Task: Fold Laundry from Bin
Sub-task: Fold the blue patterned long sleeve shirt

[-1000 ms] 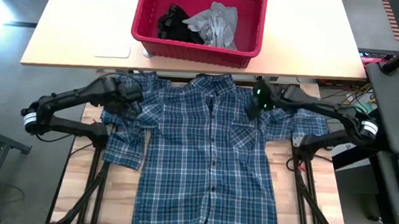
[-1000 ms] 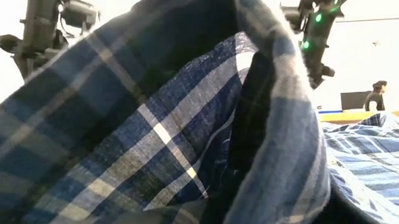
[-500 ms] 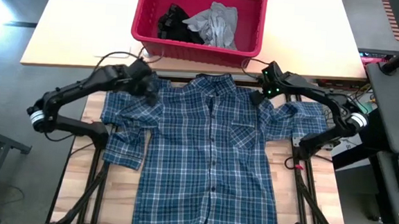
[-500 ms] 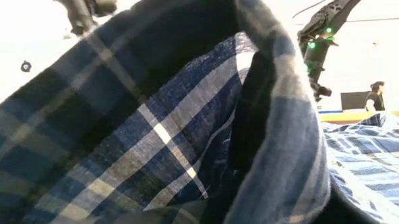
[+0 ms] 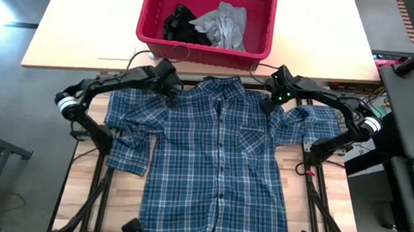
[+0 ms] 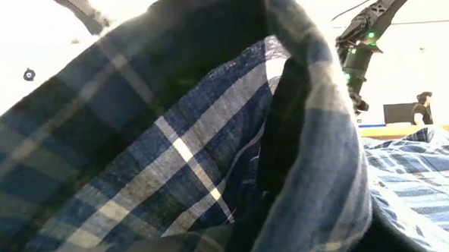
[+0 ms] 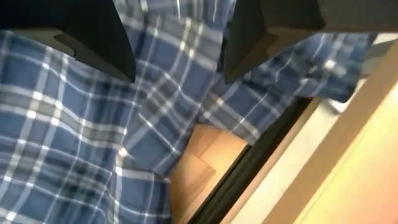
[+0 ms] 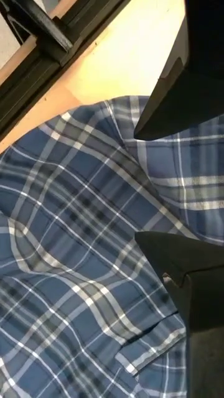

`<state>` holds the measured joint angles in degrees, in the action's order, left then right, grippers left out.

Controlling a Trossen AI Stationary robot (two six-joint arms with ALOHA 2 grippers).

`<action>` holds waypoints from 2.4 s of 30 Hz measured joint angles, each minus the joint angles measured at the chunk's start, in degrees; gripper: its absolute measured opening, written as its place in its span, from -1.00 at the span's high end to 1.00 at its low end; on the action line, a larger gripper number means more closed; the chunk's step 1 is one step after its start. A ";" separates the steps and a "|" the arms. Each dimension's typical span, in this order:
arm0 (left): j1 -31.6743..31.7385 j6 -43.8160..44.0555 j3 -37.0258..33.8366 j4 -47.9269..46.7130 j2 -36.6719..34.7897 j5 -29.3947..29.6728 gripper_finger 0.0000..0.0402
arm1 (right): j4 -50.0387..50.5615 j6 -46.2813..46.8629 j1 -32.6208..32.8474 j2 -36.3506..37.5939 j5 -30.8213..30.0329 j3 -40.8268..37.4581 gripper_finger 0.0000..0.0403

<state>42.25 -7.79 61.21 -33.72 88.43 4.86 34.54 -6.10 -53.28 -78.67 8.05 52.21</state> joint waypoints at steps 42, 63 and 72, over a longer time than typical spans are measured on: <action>6.17 -2.14 0.90 -7.10 7.08 -13.79 1.00 | 0.78 -0.13 -9.32 -24.90 3.74 14.85 0.00; 5.59 3.24 0.92 -8.35 -8.52 -15.49 1.00 | 4.30 4.12 -1.63 -2.74 2.45 13.81 0.96; 5.38 3.84 0.92 -10.15 -12.54 -16.48 1.00 | 4.20 11.31 3.68 9.35 2.43 8.18 0.96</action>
<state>47.63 -3.95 62.13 -43.87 75.89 -11.62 38.75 5.21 -49.60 -69.32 10.49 60.39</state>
